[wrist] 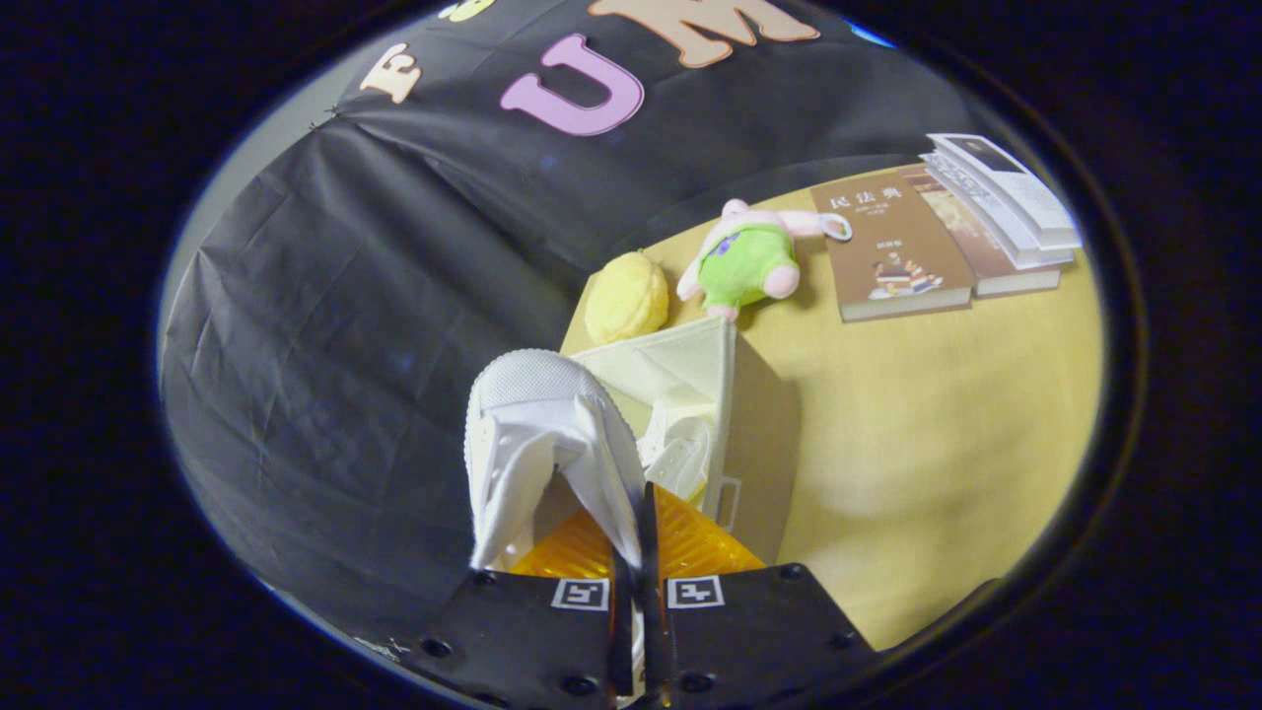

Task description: Open the storage box then place both shoes into the box .Put the left shoe in first, then the right shoe, with the right side of both shoes facing outward in a uniform manner.

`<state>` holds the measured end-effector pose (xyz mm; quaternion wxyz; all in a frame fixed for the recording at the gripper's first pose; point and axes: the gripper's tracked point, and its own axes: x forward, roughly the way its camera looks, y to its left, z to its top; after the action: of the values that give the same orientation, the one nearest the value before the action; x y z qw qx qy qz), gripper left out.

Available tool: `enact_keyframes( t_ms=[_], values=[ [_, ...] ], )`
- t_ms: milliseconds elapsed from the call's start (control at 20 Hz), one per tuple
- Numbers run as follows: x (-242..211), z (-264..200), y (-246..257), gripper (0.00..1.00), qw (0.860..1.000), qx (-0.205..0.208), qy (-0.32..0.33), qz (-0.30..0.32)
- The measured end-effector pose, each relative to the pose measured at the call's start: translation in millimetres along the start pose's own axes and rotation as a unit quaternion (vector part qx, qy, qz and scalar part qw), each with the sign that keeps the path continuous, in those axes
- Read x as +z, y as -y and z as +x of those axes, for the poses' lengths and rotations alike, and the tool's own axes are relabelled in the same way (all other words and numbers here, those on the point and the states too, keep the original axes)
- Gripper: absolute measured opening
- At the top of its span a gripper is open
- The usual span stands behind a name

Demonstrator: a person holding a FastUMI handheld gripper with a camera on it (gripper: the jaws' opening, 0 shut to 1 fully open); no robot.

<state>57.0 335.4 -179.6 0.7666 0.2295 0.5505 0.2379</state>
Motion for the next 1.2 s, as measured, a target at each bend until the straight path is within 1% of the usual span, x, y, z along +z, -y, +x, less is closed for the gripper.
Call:
enact_keyframes(
  t_ms=[100, 250, 400, 600, 850, 900, 1050, 1100, 1200],
  values=[
    [-4.4, 10.0, 2.2, 0.08, 1.0, -0.009, -0.012, 0.002],
    [-4.3, 22.3, 12.6, 0.07, 0.999, -0.038, -0.009, -0.003],
    [2.4, 29.7, 12.1, 0.07, 0.999, -0.043, 0.005, 0.003],
    [1.6, 35.9, 9.8, 0.07, 0.999, -0.049, 0.011, -0.006],
    [1.1, 35.3, 9.1, 0.1, 0.999, -0.052, 0.011, -0.012],
    [1.5, 30.5, 10.7, 0.14, 0.998, -0.052, 0.012, -0.014],
    [3.8, 18.8, -4.7, 0.27, 0.999, -0.024, 0.022, -0.01],
    [10.2, 12.2, -11.4, 0.31, 0.999, -0.009, 0.036, -0.012],
    [24.1, -7.7, -15.1, 0.44, 0.998, 0.004, 0.066, -0.02]
  ],
)
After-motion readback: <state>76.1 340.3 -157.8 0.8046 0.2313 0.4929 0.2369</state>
